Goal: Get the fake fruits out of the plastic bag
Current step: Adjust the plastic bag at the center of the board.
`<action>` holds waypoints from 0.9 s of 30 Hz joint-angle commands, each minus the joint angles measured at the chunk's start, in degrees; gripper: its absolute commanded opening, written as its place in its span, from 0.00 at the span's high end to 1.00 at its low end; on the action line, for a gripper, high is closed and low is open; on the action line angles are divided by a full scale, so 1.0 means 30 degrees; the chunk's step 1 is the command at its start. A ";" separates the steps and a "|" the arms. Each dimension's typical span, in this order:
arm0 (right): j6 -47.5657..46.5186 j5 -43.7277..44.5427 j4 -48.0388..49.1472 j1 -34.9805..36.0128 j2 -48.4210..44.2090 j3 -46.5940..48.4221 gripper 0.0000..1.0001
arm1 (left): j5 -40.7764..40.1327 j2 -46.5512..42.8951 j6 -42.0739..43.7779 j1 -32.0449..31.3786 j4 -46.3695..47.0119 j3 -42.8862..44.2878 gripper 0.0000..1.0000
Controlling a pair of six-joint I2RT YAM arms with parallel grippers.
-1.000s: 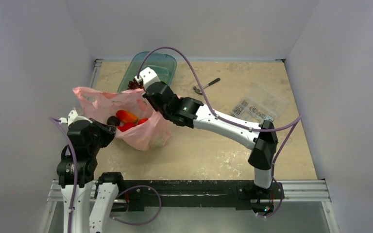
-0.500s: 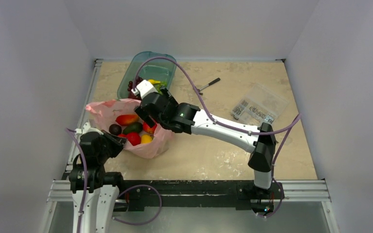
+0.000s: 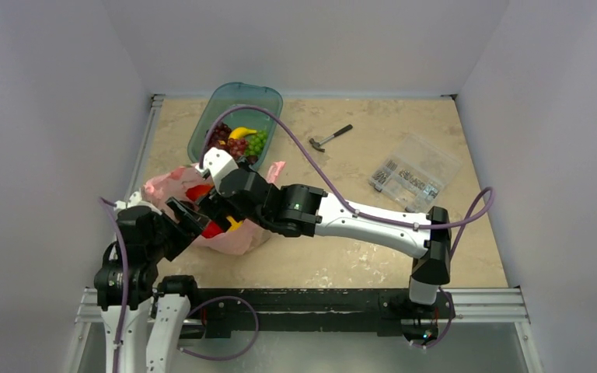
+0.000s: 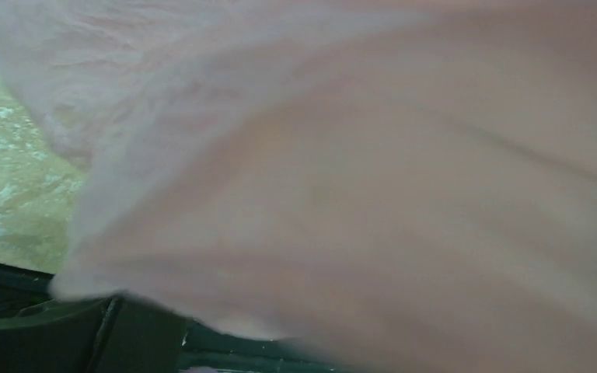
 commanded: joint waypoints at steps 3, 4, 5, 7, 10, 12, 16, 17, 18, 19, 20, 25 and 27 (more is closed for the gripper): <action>0.0525 -0.2750 0.2386 0.0072 -0.0014 -0.0468 0.20 | -0.3446 -0.0206 0.1442 0.0085 -0.3555 0.3872 0.20; 0.0649 -0.3217 0.3000 0.0094 -0.0073 -0.0927 0.26 | -0.3889 -0.0462 0.1808 0.0093 -0.3581 0.4280 0.22; 0.0829 -0.3774 0.3729 0.0078 -0.0125 -0.1512 0.32 | -0.4014 -0.0849 0.2612 0.0091 -0.3310 0.4616 0.24; 0.1485 -0.4690 0.5034 0.0087 -0.0142 -0.2720 0.44 | -0.3607 -0.1873 0.4389 0.0074 -0.2059 0.4708 0.27; 0.2594 -0.5510 0.6965 0.0083 -0.0005 -0.4750 0.51 | -0.4358 -0.2298 0.6287 0.0060 -0.1332 0.5049 0.26; 0.3273 -0.5589 0.7520 0.0072 0.0296 -0.5671 0.54 | -0.5796 -0.1953 0.7269 -0.0102 -0.1306 0.5233 0.23; 0.3971 -0.6138 0.7689 0.0074 0.0478 -0.6904 0.58 | -0.6131 -0.1163 0.9854 -0.0580 -0.0323 0.5743 0.19; 0.4149 -0.6211 0.7739 0.0079 0.0384 -0.7162 0.59 | -0.6176 -0.0915 1.0422 -0.0572 -0.0017 0.5950 0.18; 0.4339 -0.6352 0.7848 0.0073 0.0269 -0.7429 0.59 | -0.6138 -0.0704 1.1057 -0.0571 0.0399 0.6052 0.17; 0.4554 -0.6535 0.7997 0.0086 0.0131 -0.7693 0.60 | -0.5983 -0.0542 1.1572 -0.0571 0.0883 0.6086 0.15; 0.4734 -0.6726 0.8177 0.0088 0.0007 -0.7920 0.60 | -0.5971 -0.0416 1.2072 -0.0571 0.1570 0.5941 0.12; 0.5194 -0.6511 0.8388 0.0115 -0.0317 -0.8013 0.59 | -0.7494 0.0360 1.1894 -0.0573 0.4535 0.4377 0.07; 0.5231 -0.5620 0.7951 0.0115 -0.0266 -0.7546 0.56 | -0.7459 0.0507 1.1712 -0.0579 0.5324 0.3519 0.14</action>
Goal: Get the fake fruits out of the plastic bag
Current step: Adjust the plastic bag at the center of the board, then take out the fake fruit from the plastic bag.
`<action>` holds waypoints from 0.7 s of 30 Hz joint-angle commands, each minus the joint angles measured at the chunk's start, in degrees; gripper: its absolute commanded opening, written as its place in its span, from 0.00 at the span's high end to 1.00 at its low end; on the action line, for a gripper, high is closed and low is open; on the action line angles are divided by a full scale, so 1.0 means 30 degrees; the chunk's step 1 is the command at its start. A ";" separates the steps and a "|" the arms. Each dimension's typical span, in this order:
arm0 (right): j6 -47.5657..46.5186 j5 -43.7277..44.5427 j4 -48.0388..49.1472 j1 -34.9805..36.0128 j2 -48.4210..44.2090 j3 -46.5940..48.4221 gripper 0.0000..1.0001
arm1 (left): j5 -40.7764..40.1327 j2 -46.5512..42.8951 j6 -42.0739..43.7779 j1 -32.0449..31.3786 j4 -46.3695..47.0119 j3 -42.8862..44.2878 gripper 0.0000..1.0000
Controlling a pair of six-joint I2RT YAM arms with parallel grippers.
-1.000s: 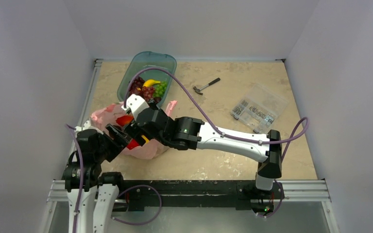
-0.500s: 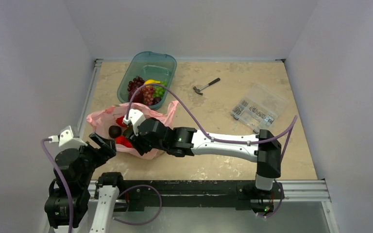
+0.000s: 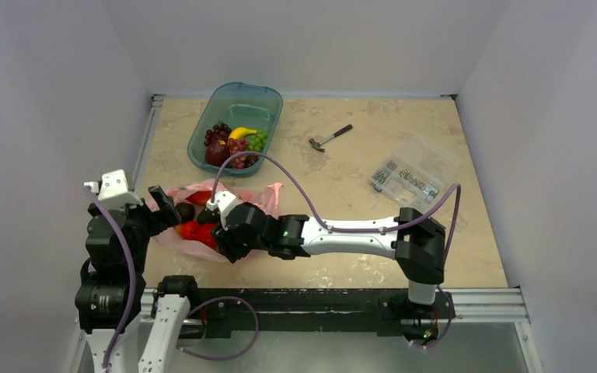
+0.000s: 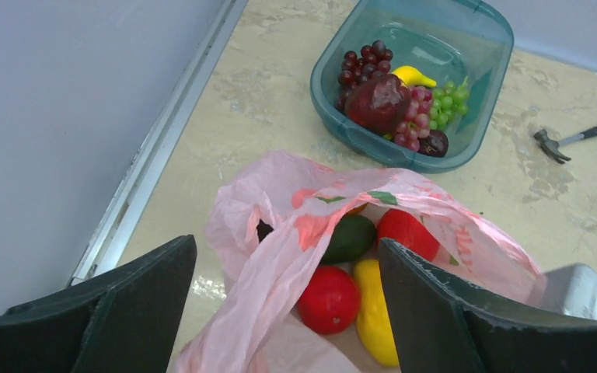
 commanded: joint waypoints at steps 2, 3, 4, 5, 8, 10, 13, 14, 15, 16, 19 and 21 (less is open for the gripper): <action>0.0746 0.2114 0.0247 0.0041 -0.0865 0.1270 0.54 | -0.0867 0.0541 0.0430 -0.0047 0.3319 -0.2151 0.30; 0.0881 0.2805 -0.0056 0.0040 -0.0692 0.1667 0.53 | -0.0901 0.0342 0.0306 -0.0046 0.3367 -0.2521 0.38; 0.1017 0.3437 -0.0310 0.0040 -0.0472 0.2058 0.51 | -0.0883 0.0072 0.0214 -0.0046 0.3380 -0.2874 0.44; 0.1080 0.3930 -0.0547 0.0047 -0.0119 0.2447 0.50 | -0.0892 -0.0284 0.0202 -0.0061 0.3440 -0.3204 0.49; 0.1469 0.4844 -0.1053 0.0037 0.0970 0.3749 0.45 | -0.1648 -0.1493 0.0130 -0.0050 0.3777 -0.4176 0.63; 0.1469 0.4856 -0.1146 0.0045 0.1628 0.4340 0.42 | -0.1995 -0.2296 0.0176 -0.0046 0.4002 -0.4680 0.69; 0.1006 0.5098 -0.1457 0.0021 0.2758 0.5596 0.40 | -0.2442 -0.3394 0.0175 -0.0046 0.4199 -0.5314 0.76; 0.0914 0.5353 -0.1701 0.0041 0.3108 0.5958 0.40 | -0.2460 -0.3595 0.0135 -0.0046 0.4132 -0.5318 0.78; 0.0866 0.5634 -0.1834 0.0018 0.3365 0.6209 0.40 | -0.2462 -0.3734 0.0127 -0.0046 0.4062 -0.5282 0.81; 0.0863 0.5841 -0.1934 0.0008 0.3569 0.6328 0.41 | -0.2499 -0.3772 0.0100 -0.0046 0.4009 -0.5245 0.83; 0.0833 0.6236 -0.1933 0.0007 0.4064 0.6337 0.43 | -0.2782 -0.3893 0.0098 -0.0046 0.4138 -0.5422 0.87; 0.0761 0.6507 -0.2239 0.0030 0.4625 0.6413 0.43 | -0.2942 -0.3997 0.0070 -0.0497 0.4230 -0.5603 0.87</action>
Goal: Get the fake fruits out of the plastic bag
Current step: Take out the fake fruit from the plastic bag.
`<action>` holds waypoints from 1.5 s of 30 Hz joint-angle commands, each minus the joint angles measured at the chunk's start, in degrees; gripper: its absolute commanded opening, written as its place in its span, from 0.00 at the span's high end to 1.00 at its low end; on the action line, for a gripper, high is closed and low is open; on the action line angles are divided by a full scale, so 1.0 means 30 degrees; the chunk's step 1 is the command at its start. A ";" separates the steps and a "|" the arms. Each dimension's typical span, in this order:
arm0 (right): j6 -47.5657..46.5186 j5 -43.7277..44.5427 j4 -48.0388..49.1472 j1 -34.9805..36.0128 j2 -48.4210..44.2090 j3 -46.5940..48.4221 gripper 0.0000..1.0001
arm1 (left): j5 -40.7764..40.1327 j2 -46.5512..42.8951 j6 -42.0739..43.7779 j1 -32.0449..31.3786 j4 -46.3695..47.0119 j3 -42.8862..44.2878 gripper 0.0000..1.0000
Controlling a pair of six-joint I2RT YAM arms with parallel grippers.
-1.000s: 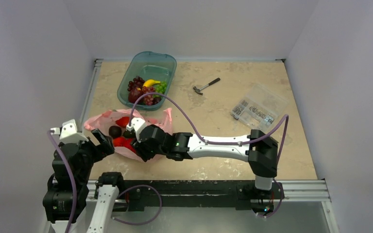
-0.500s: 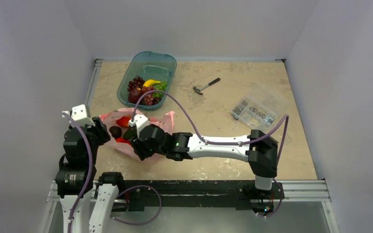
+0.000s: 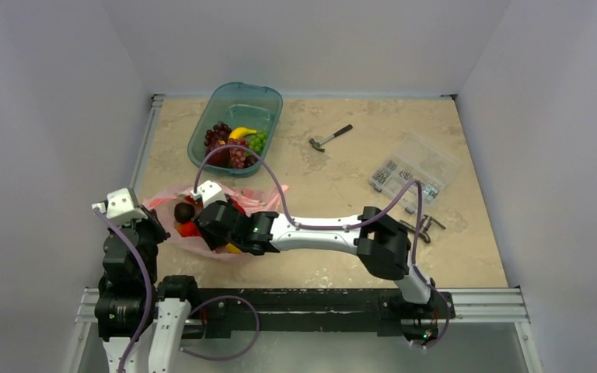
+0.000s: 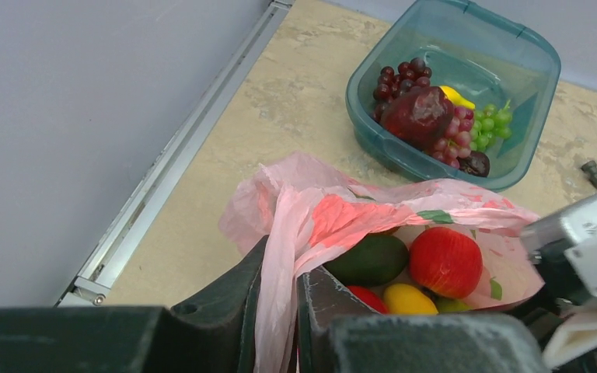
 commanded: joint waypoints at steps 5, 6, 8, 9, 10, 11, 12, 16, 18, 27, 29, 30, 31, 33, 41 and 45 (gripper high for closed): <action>-0.0245 0.2754 -0.1605 0.0002 0.1264 0.0855 0.39 | -0.1282 -0.0445 0.0146 -0.0823 0.0992 -0.0386 0.88; -0.0442 0.2687 -0.1392 0.0021 0.1307 0.0588 0.36 | -0.1517 -0.0488 0.0154 -0.0939 0.0977 -0.0409 0.88; -0.0668 0.2327 -0.0946 0.0023 0.1457 0.0253 0.29 | -0.1717 -0.0538 0.0181 -0.1177 0.0993 -0.0437 0.88; -0.0601 0.2234 -0.0940 0.0002 0.1660 0.0263 0.26 | -0.1779 -0.0532 0.0206 -0.1269 0.1003 -0.0434 0.88; -0.0586 0.2094 -0.1016 -0.0001 0.1818 0.0316 0.23 | -0.1820 -0.0532 0.0213 -0.1343 0.1004 -0.0422 0.88; -0.0463 0.1960 -0.1124 -0.0001 0.2047 0.0359 0.22 | -0.1854 -0.0531 0.0221 -0.1403 0.1030 -0.0450 0.88; -0.0337 0.1877 -0.1218 -0.0001 0.2270 0.0350 0.21 | -0.1913 -0.0509 0.0214 -0.1455 0.1040 -0.0454 0.88; -0.0044 0.1288 -0.1088 0.0022 0.3054 0.0339 0.22 | -0.2003 -0.0400 0.0242 -0.1659 0.1085 -0.0460 0.88; -0.0277 0.1260 -0.0942 0.0001 0.3171 0.0503 0.31 | -0.1943 -0.0223 0.0221 -0.1729 0.1095 -0.0429 0.88; -0.1022 0.0910 -0.0182 0.0007 0.2587 0.0921 0.75 | -0.1851 0.0154 0.0250 -0.2060 0.1063 -0.0449 0.88; -0.1247 0.0873 -0.0053 -0.0001 0.1965 0.0894 0.80 | -0.1833 0.0169 0.0221 -0.2061 0.1077 -0.0453 0.88; -0.1340 0.0789 0.0043 0.0014 0.1629 0.0867 0.81 | -0.1830 0.0193 0.0214 -0.2061 0.1086 -0.0469 0.88; -0.1425 0.0723 0.0103 0.0019 0.1298 0.0842 0.82 | -0.1830 0.0240 0.0214 -0.2061 0.1066 -0.0471 0.88; -0.1629 0.0461 0.0501 0.0014 0.0488 0.0624 0.85 | -0.1786 0.0309 0.0213 -0.2061 0.1085 -0.0456 0.88; -0.2659 -0.1427 0.4641 0.0019 -0.3055 -0.2064 0.92 | -0.1290 0.0543 0.0270 -0.2061 0.1152 -0.0485 0.96; -0.3293 -0.3215 0.6856 0.0014 -0.4346 -0.3572 0.93 | -0.1221 0.0673 0.0301 -0.2061 0.1155 -0.0493 0.99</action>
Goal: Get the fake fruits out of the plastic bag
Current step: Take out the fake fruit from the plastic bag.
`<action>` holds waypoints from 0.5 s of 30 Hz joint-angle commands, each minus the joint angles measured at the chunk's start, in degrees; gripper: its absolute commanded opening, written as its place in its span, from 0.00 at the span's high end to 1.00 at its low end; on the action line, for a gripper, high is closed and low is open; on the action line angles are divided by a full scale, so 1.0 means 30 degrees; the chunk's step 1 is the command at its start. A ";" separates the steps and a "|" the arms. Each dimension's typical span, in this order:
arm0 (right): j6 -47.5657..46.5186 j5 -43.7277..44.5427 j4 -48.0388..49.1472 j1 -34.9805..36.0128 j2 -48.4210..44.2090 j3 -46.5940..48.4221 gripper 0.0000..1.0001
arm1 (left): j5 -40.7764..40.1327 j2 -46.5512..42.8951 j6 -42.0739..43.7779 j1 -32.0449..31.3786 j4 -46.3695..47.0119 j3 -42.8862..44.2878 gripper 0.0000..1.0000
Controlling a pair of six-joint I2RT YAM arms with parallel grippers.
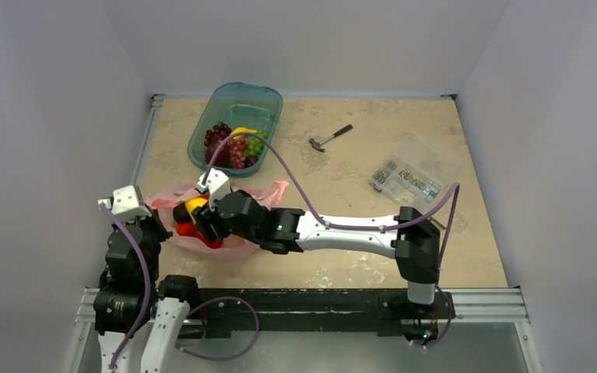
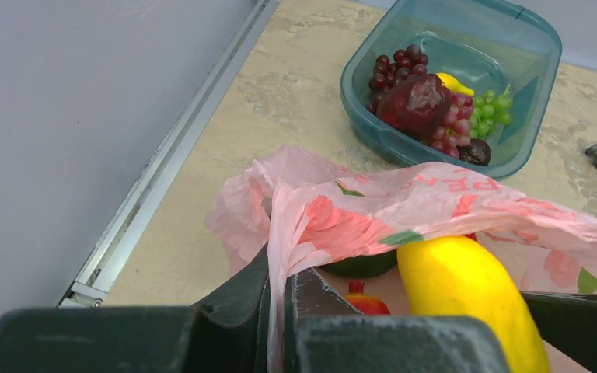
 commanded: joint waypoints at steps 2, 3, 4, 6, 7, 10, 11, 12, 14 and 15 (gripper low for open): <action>-0.1069 -0.2824 0.3770 -0.0001 -0.1578 -0.1257 0.93 | 0.0273 0.0476 0.0280 -0.0094 0.0927 -0.0058 1.00; -0.1056 -0.3179 0.3918 -0.0001 -0.1700 -0.1259 0.93 | 0.0313 0.0526 0.0280 -0.0108 0.0930 -0.0063 1.00; -0.1092 -0.3527 0.4091 -0.0005 -0.1855 -0.1282 0.94 | 0.0325 0.0544 0.0287 -0.0136 0.0920 -0.0048 1.00; -0.1078 -0.3939 0.4239 0.0000 -0.2267 -0.1346 0.95 | 0.0307 0.0520 0.0281 -0.0208 0.0940 -0.0048 1.00; -0.1043 -0.3955 0.4266 0.0014 -0.2508 -0.1443 0.96 | 0.0280 0.0470 0.0265 -0.0211 0.0936 -0.0054 1.00; -0.1406 -0.3219 0.4136 0.0005 -0.3605 -0.1729 0.98 | -0.0033 0.0311 0.0181 -0.0211 0.0895 -0.0062 1.00; -0.1638 -0.2514 0.3949 0.0000 -0.3939 -0.1732 0.99 | -0.0147 0.0272 0.0165 -0.0211 0.0894 -0.0056 1.00; -0.1750 -0.1617 0.3750 -0.0027 -0.4200 -0.1630 1.00 | -0.0238 0.0256 0.0163 -0.0211 0.0857 -0.0040 1.00; -0.1937 0.0150 0.3301 -0.0136 -0.4705 -0.1281 1.00 | -0.0465 0.0302 0.0120 -0.0211 0.0769 -0.0009 1.00; -0.2011 0.0731 0.3215 -0.0311 -0.4981 -0.1186 1.00 | -0.0600 0.0337 0.0084 -0.0225 0.0724 -0.0002 1.00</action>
